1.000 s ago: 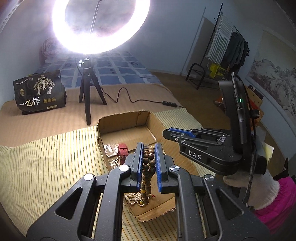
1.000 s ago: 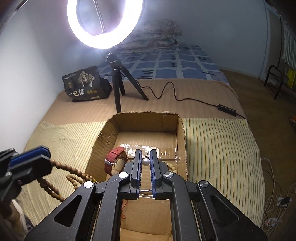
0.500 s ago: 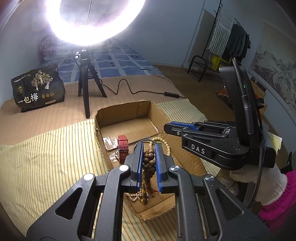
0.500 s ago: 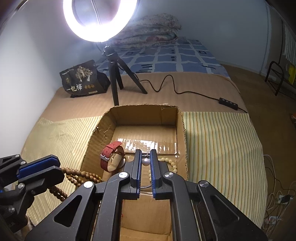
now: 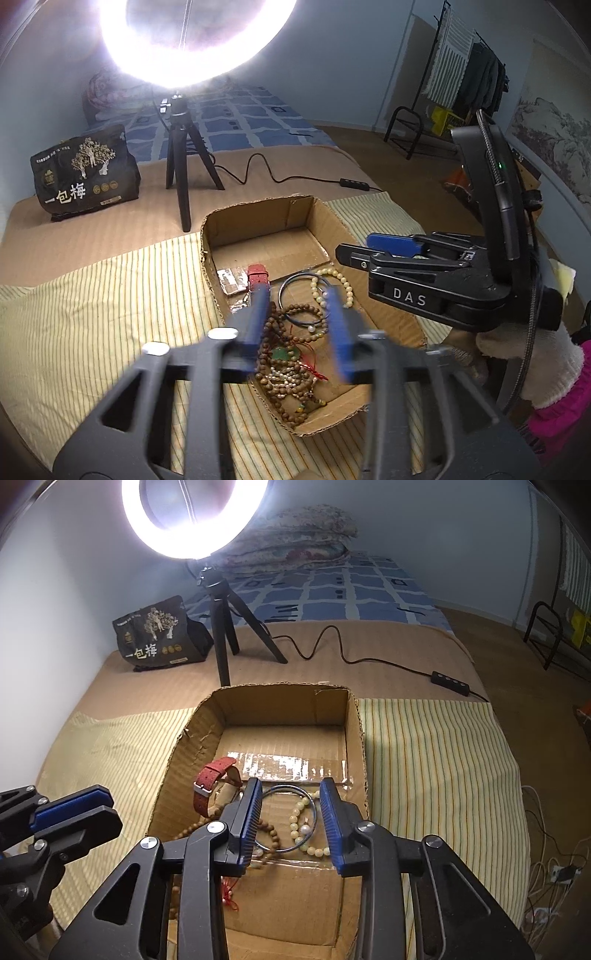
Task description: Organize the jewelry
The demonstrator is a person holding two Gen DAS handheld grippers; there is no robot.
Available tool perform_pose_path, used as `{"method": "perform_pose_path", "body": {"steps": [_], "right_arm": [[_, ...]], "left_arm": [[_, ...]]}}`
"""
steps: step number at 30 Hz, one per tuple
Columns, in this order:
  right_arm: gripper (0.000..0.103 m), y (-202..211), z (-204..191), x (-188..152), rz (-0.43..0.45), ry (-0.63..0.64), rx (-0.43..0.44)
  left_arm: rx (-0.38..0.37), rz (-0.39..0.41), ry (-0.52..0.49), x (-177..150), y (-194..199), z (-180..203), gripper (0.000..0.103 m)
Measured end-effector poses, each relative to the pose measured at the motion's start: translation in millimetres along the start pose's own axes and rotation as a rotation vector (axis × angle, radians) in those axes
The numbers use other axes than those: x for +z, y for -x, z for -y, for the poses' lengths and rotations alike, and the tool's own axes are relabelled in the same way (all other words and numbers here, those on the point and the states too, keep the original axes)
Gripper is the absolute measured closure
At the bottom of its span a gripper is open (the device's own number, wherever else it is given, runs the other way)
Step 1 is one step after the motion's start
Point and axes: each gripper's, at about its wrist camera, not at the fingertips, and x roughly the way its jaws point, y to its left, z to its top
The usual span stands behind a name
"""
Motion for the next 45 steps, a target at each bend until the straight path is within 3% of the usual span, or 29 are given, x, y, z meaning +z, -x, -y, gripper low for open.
{"method": "perform_pose_path", "body": {"steps": [4, 16, 30, 33, 45], "right_arm": [[0.053, 2.7, 0.5, -0.3, 0.009, -0.007, -0.012], [0.034, 15.1, -1.5, -3.2, 0.027, 0.0, -0.059], [0.031, 57.6, -20.3, -5.3, 0.098, 0.018, -0.109], [0.03, 69.1, -24.9, -6.6, 0.124, 0.016, -0.108], [0.023, 103.9, -42.1, -16.8, 0.21, 0.043, -0.146]], "left_arm": [[0.013, 0.006, -0.009, -0.8, 2.0, 0.3, 0.057], [0.029, 0.022, 0.012, -2.7, 12.1, -8.3, 0.041], [0.059, 0.064, -0.005, -7.9, 40.7, -16.2, 0.037], [0.061, 0.087, 0.008, -7.5, 50.5, -20.0, 0.029], [0.089, 0.158, -0.024, -13.0, 87.4, -15.5, 0.022]]}}
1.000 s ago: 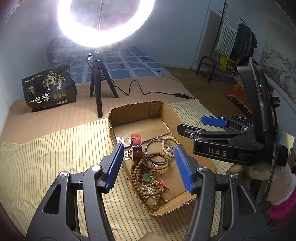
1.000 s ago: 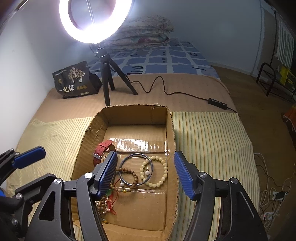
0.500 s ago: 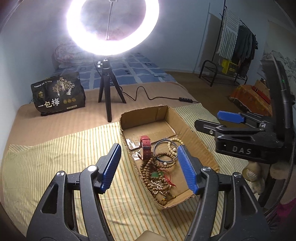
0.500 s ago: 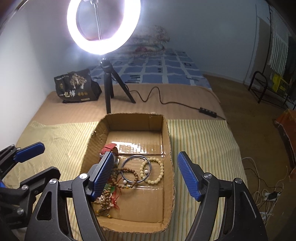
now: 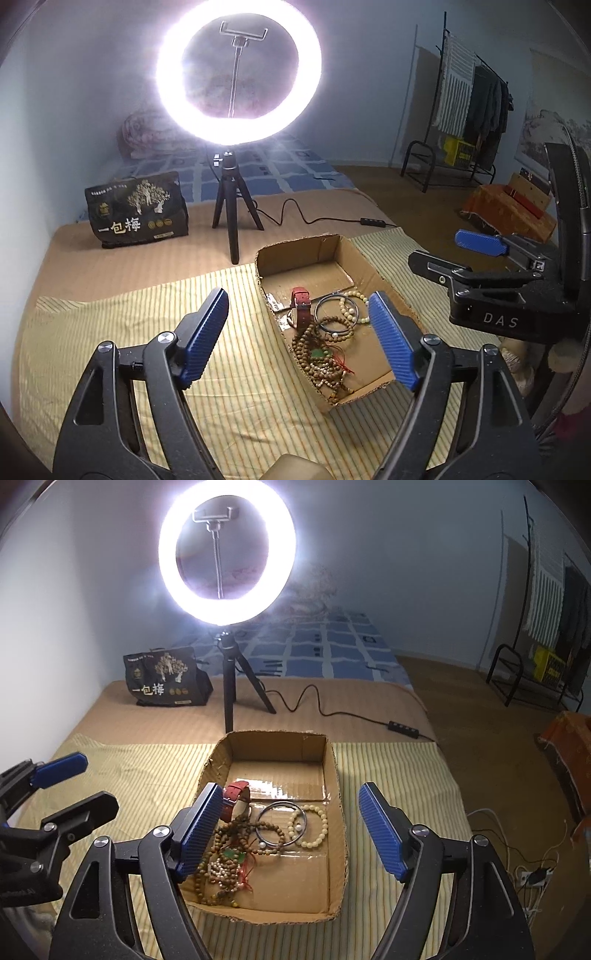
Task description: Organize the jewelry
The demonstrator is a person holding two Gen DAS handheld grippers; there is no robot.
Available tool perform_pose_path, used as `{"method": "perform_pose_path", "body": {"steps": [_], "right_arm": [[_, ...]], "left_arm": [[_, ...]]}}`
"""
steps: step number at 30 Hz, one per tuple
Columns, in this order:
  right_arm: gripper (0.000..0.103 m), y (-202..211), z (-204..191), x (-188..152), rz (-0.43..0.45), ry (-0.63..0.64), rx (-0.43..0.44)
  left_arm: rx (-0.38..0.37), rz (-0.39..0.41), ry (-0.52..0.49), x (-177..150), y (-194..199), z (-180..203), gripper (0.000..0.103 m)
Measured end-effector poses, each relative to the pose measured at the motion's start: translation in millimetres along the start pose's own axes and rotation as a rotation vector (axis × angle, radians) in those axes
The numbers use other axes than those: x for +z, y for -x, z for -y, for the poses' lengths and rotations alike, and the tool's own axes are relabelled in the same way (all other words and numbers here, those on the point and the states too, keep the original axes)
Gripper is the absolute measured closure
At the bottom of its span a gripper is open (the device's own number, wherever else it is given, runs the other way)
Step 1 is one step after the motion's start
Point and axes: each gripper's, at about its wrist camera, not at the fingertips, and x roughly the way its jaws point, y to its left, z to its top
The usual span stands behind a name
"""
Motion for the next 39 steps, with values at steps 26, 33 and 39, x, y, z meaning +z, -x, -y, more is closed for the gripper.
{"method": "perform_pose_path", "body": {"steps": [26, 33, 39], "right_arm": [[0.023, 19.5, -9.9, -9.3, 0.074, 0.033, -0.054], [0.023, 19.5, -10.3, -9.4, 0.074, 0.033, -0.054], [0.023, 19.6, -10.1, -9.5, 0.074, 0.032, -0.054]], "left_arm": [[0.056, 0.014, -0.076, -9.3, 17.1, 10.8, 0.003], [0.056, 0.014, -0.07, -9.2, 17.1, 10.8, 0.003], [0.054, 0.012, -0.073, -9.6, 16.8, 11.2, 0.003]]}}
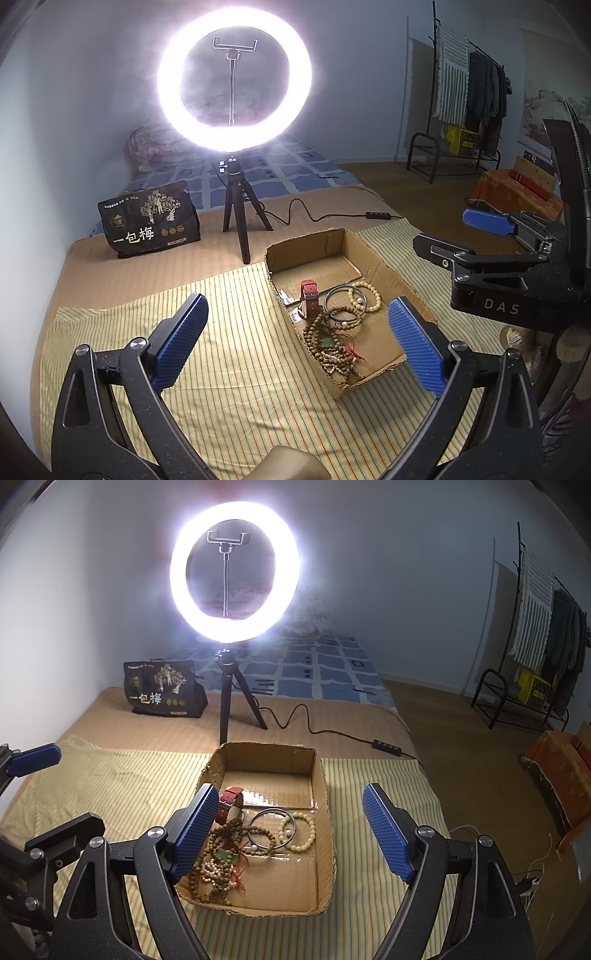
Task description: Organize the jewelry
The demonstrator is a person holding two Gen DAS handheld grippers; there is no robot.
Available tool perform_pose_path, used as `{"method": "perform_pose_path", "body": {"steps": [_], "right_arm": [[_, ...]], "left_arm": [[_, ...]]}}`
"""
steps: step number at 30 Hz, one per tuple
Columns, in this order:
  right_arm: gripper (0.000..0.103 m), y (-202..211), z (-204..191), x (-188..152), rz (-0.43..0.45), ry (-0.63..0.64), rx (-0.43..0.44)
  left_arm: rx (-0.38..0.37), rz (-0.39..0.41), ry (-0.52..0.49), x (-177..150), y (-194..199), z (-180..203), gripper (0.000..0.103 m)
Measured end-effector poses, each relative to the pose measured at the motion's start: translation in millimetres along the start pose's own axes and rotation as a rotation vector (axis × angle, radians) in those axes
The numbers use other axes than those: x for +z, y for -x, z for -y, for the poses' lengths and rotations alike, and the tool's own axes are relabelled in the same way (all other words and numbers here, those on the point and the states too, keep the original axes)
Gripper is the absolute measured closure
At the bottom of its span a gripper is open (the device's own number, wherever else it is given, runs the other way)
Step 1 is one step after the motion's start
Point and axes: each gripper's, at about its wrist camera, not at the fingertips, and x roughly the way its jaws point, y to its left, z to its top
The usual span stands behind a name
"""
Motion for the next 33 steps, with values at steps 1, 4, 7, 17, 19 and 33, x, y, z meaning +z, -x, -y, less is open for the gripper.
{"method": "perform_pose_path", "body": {"steps": [1, 4, 7, 17, 19, 33], "right_arm": [[0.023, 0.1, 0.0, -0.2, 0.0, 0.0, 0.0], [0.023, 0.0, 0.1, -0.2, -0.001, 0.001, 0.001], [0.023, 0.2, -0.1, -0.4, -0.001, 0.001, 0.0], [0.023, 0.1, -0.3, -1.3, -0.002, 0.002, 0.0], [0.023, 0.0, -0.5, -1.2, -0.002, 0.002, -0.001], [0.023, 0.0, -0.4, -2.8, -0.004, 0.002, 0.001]], "left_arm": [[0.0, 0.0, -0.001, -0.3, 0.1, 0.9, 0.003], [0.0, -0.001, 0.001, -0.2, 0.0, 1.1, 0.003], [0.0, -0.003, 0.002, -0.7, 0.2, 2.7, 0.003], [-0.001, -0.004, 0.003, -0.3, 0.0, 2.8, 0.003], [-0.001, -0.004, 0.004, -0.2, 0.0, 2.7, 0.003], [-0.008, -0.008, 0.003, -1.5, -0.1, 7.0, 0.003]]}}
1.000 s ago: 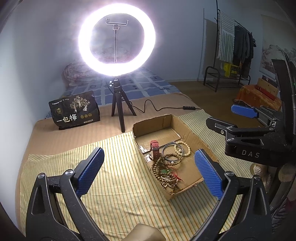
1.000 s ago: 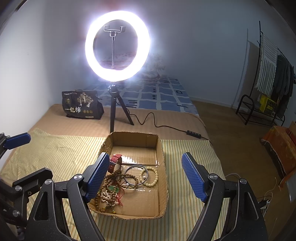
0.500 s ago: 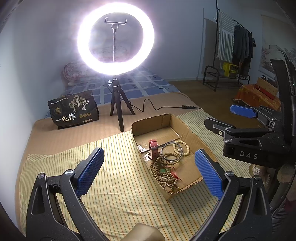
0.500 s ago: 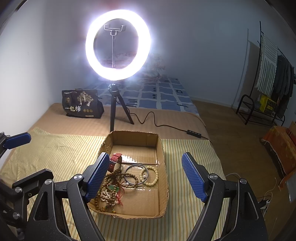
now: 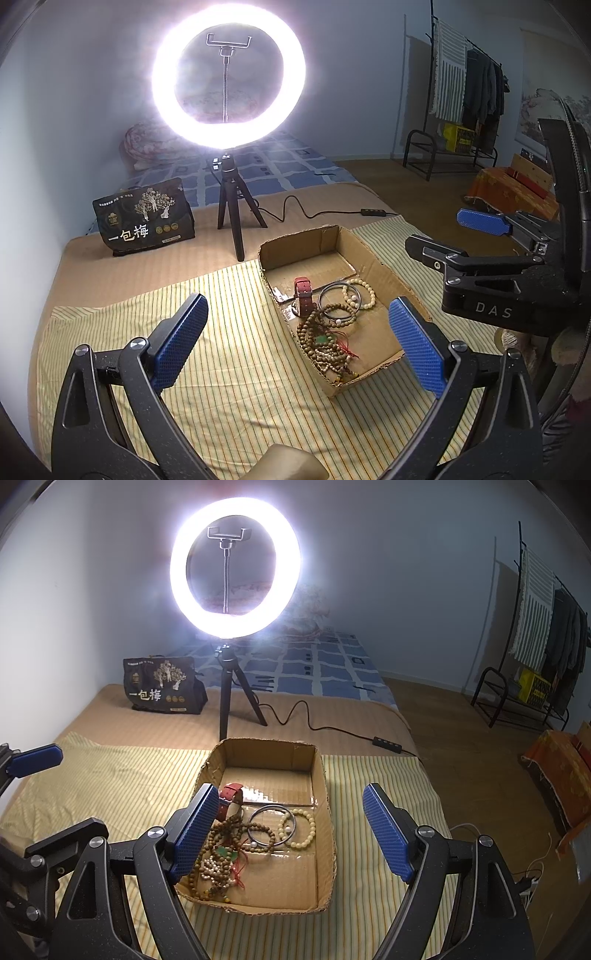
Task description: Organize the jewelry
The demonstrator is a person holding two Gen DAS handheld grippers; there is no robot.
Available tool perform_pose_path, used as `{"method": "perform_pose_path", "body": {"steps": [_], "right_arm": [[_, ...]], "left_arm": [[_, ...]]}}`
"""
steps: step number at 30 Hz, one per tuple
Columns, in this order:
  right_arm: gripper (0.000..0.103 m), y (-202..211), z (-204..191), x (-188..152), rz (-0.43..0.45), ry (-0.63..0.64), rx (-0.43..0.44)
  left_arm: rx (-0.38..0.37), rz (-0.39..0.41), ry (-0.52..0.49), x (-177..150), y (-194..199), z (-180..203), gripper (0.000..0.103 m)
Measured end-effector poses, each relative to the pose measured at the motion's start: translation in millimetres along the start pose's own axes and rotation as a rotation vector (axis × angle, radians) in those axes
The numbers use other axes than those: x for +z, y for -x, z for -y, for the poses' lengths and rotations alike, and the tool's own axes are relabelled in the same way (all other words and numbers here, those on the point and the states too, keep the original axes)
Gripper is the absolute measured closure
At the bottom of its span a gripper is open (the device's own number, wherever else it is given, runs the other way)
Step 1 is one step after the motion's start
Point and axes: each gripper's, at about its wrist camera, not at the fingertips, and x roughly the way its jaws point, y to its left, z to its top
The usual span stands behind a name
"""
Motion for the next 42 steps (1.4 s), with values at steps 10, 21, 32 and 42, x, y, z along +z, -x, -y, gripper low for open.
{"method": "perform_pose_path", "body": {"steps": [10, 21, 32, 42], "right_arm": [[0.023, -0.1, 0.2, -0.7, -0.002, 0.0, 0.0], [0.023, 1.6, 3.7, -5.3, -0.007, -0.007, 0.0], [0.023, 1.3, 3.8, -4.9, -0.009, -0.006, 0.0], [0.023, 0.0, 4.1, -4.8, -0.019, -0.002, 0.0]], "left_arm": [[-0.004, -0.005, -0.003, -1.1, -0.1, 2.1, 0.003], [-0.005, -0.006, -0.001, 0.3, -0.7, 0.4, 0.003], [0.012, -0.022, 0.011, -2.3, -0.8, 1.3, 0.003], [0.017, -0.077, 0.026, -1.1, -7.3, -2.5, 0.003]]}}
